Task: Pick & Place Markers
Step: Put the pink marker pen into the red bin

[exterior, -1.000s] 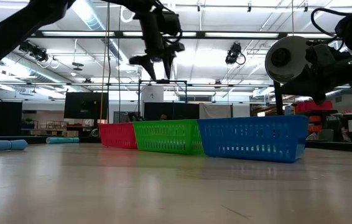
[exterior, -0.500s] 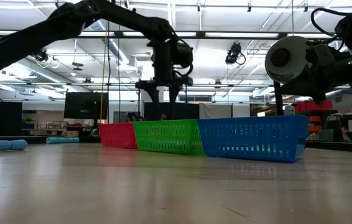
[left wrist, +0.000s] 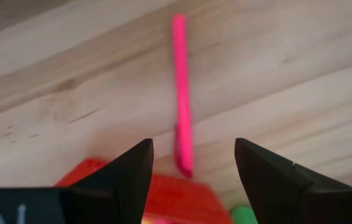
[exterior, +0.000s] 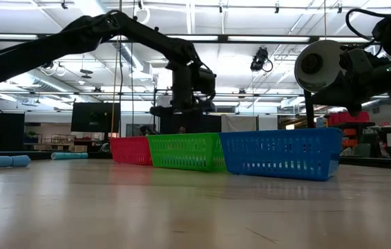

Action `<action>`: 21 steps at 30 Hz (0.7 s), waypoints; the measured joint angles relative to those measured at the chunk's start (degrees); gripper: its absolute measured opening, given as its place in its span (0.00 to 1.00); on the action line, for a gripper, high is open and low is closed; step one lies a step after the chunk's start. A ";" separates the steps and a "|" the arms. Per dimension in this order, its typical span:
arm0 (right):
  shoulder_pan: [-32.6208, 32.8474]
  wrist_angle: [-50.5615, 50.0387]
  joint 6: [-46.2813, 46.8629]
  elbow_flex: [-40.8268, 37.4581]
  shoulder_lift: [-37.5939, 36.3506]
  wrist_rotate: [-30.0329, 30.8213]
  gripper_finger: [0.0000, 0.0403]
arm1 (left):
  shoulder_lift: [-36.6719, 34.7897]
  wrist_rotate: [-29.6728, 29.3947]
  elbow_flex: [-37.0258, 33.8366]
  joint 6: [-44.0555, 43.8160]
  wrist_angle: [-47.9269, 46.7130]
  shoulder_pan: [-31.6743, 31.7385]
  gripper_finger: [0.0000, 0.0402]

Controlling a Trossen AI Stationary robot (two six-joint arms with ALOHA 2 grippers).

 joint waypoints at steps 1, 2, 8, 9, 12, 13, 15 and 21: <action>0.00 0.00 0.00 0.00 -0.01 -0.01 0.00 | 0.42 0.03 0.00 0.91 -0.51 0.12 0.58; 0.00 0.00 0.02 0.00 0.00 0.00 0.00 | 0.63 0.04 0.00 2.08 -0.73 0.32 0.58; 0.00 0.04 0.00 0.00 0.00 0.00 0.00 | 0.66 0.01 0.00 5.38 -1.06 1.96 0.58; 0.01 0.04 0.00 0.00 0.00 -0.01 0.00 | 0.84 -0.21 0.02 5.28 -1.09 2.18 0.58; 0.02 0.11 0.00 0.00 0.00 -0.02 0.00 | 1.56 0.04 0.07 3.52 -1.40 2.32 0.58; 0.00 0.09 0.01 0.00 -0.01 0.00 0.00 | 2.00 0.06 0.07 2.79 -1.25 2.14 0.58; 0.00 0.17 0.01 0.00 0.00 -0.02 0.00 | 2.48 0.56 0.00 1.92 -0.92 1.64 0.58; 0.00 0.15 0.00 0.00 0.00 -0.01 0.00 | 4.75 0.34 0.04 -2.83 0.51 0.34 0.58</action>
